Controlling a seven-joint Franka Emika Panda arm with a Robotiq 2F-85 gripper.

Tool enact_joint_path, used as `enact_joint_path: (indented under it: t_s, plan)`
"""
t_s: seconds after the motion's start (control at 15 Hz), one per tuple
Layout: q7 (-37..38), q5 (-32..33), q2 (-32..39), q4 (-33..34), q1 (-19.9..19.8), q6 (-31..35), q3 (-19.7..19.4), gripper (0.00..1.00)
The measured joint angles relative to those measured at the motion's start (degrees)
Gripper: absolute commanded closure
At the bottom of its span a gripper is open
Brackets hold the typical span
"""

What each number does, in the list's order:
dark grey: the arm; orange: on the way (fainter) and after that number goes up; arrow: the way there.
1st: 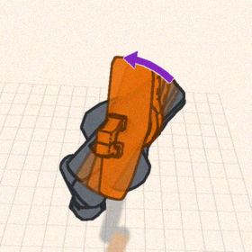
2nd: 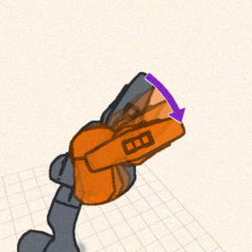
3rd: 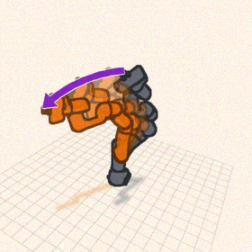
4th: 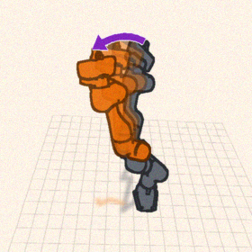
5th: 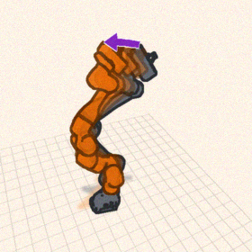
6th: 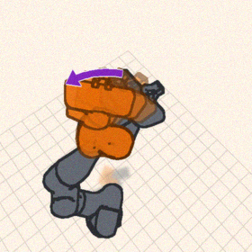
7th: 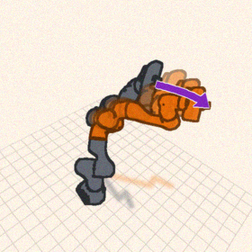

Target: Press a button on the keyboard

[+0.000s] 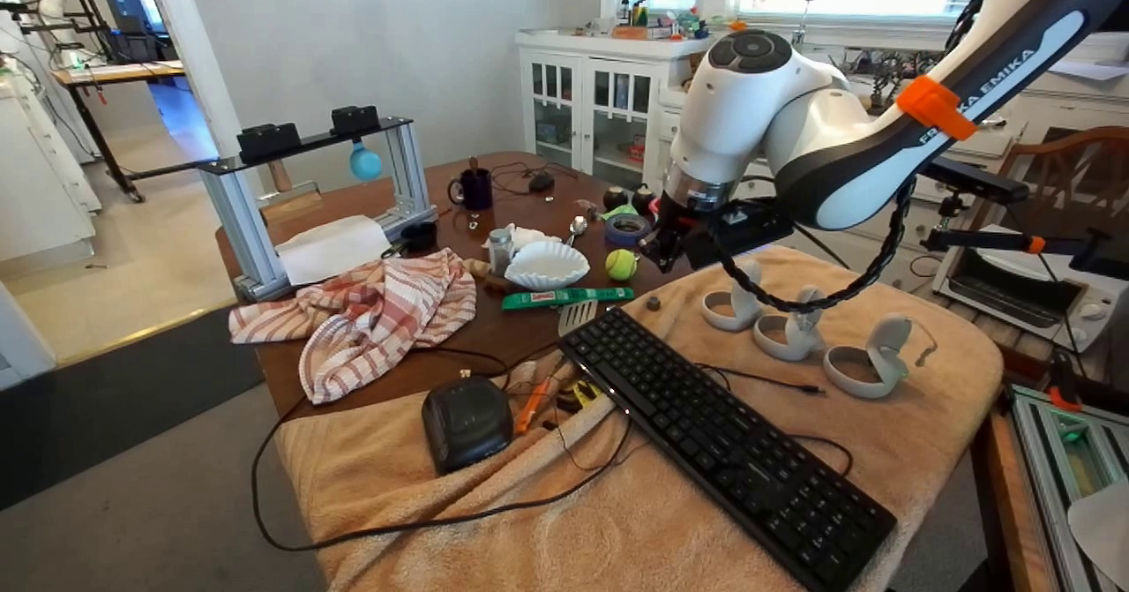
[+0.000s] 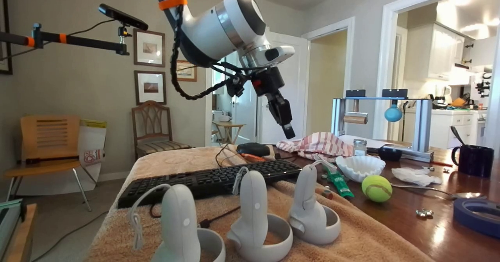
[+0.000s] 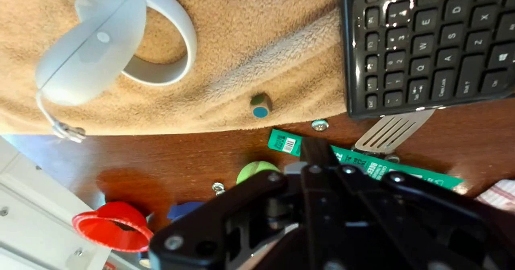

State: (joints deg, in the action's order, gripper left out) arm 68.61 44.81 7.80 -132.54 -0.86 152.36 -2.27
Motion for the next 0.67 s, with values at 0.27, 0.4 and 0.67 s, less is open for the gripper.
enact_joint_path:
  t_s: [0.27, 0.4, 0.67]
  plan:
    - [12.5, 8.6, 3.9, 3.7, 1.2, 1.7, -0.3, 1.0]
    - [16.3, 10.6, 5.6, 5.7, 1.7, 1.9, -0.4, 1.0]
    - [16.3, 10.6, 8.5, 6.8, 1.8, 4.0, 0.1, 0.99]
